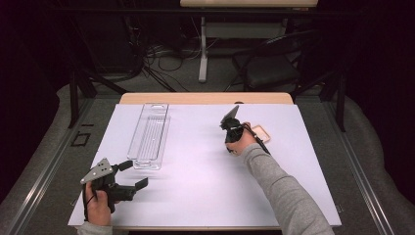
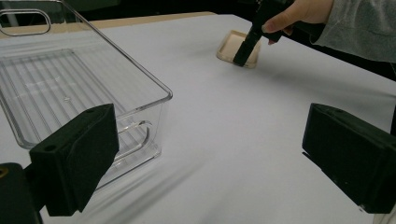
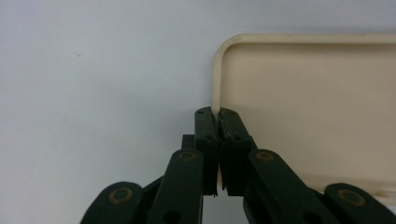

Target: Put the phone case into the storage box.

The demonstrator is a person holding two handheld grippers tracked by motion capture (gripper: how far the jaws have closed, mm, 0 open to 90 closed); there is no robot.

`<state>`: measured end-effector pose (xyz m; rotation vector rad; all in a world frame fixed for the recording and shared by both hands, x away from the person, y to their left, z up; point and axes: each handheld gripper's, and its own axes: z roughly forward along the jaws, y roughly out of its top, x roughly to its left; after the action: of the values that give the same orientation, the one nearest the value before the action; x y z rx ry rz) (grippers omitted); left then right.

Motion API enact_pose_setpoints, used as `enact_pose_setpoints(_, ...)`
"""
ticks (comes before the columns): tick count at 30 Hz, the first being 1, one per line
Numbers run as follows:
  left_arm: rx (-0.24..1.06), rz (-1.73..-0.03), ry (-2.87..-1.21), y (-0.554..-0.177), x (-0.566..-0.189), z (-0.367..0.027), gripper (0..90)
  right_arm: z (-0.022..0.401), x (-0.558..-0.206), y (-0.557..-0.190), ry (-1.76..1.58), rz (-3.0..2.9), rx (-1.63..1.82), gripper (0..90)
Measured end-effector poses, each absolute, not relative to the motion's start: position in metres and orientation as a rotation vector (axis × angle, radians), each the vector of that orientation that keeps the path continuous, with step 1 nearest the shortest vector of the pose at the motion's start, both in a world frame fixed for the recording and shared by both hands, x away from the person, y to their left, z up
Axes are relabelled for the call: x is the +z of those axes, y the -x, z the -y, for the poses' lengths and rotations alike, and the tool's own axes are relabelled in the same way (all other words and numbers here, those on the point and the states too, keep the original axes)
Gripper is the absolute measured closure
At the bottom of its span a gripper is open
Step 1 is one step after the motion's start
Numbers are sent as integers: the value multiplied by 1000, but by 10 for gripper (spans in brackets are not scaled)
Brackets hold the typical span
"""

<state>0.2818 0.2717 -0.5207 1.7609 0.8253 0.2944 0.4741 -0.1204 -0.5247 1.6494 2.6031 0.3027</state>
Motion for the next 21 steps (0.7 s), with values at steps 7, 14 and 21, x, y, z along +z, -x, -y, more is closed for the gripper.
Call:
enact_pose_setpoints(7,294,-826,-1762,-282,-521,-272,39,120,-525,-474,-1653,-2600,308,875)
enact_pose_setpoints(14,296,-822,-1763,-282,-521,-272,39,120,-525,-474,-1653,-2598,305,875)
enact_pose_setpoints(21,296,-823,-1763,-282,-521,-272,39,119,-525,-473,-1658,-2582,330,877)
